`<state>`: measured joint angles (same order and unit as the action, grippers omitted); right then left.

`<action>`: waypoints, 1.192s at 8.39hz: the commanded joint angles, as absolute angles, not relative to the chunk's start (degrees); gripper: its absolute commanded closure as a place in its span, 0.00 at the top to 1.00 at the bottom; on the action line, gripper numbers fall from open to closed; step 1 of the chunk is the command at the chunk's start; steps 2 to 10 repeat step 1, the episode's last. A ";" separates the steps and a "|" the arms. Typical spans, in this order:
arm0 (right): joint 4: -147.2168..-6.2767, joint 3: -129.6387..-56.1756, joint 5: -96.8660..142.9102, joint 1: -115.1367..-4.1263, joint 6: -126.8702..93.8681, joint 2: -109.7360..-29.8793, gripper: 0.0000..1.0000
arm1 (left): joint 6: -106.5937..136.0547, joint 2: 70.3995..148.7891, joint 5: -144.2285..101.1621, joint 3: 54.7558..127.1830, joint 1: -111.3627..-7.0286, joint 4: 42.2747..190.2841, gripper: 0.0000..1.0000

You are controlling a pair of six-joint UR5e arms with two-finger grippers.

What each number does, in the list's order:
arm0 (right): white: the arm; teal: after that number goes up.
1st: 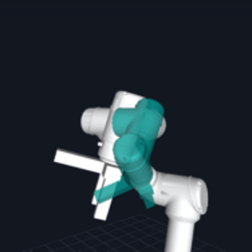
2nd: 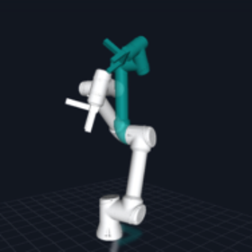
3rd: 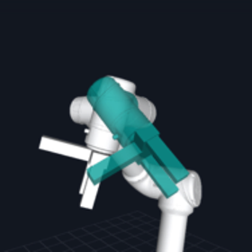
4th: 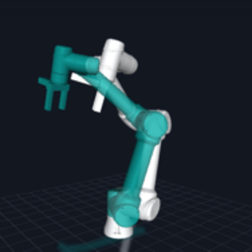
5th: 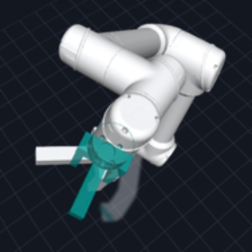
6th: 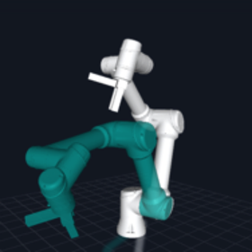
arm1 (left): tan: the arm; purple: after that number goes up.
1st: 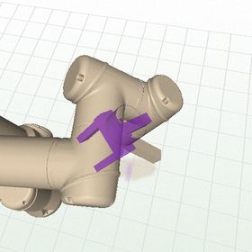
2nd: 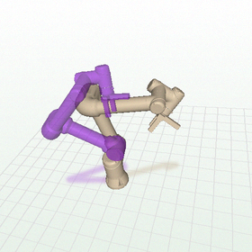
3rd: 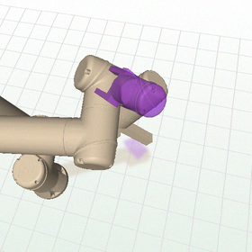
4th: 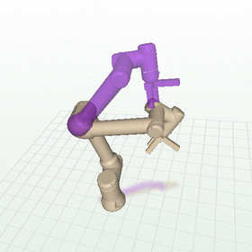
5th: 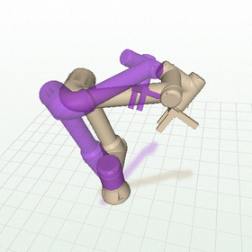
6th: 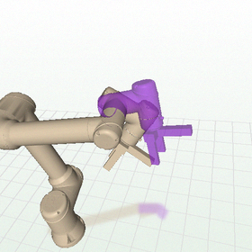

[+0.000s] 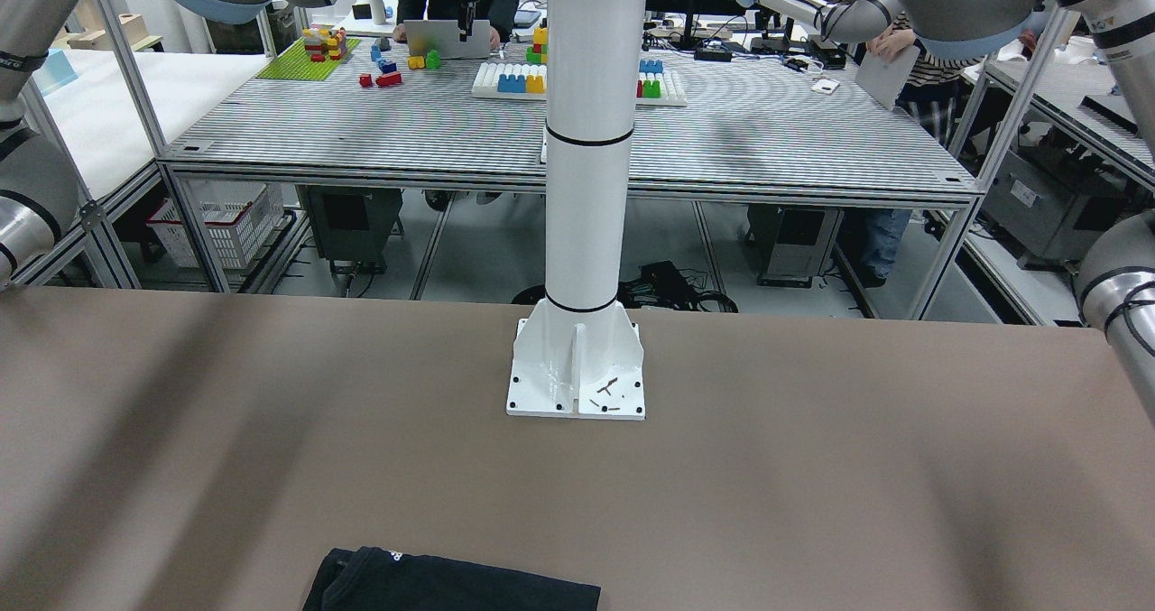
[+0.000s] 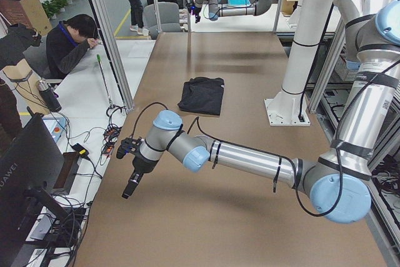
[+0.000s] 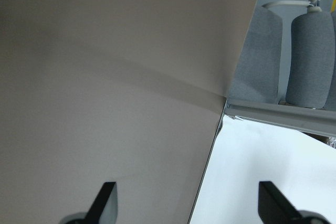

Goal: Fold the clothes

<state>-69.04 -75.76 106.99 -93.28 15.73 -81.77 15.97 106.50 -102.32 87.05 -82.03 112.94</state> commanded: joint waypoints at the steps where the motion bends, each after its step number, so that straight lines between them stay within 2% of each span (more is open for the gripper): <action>1: -68.56 -76.20 107.05 -94.31 15.74 -83.41 0.94 | 12.04 102.22 -99.93 91.58 -82.18 112.15 0.95; 10: -68.56 -76.20 107.05 -94.31 15.74 -83.41 0.94 | 12.04 102.22 -99.93 91.58 -82.18 112.15 0.95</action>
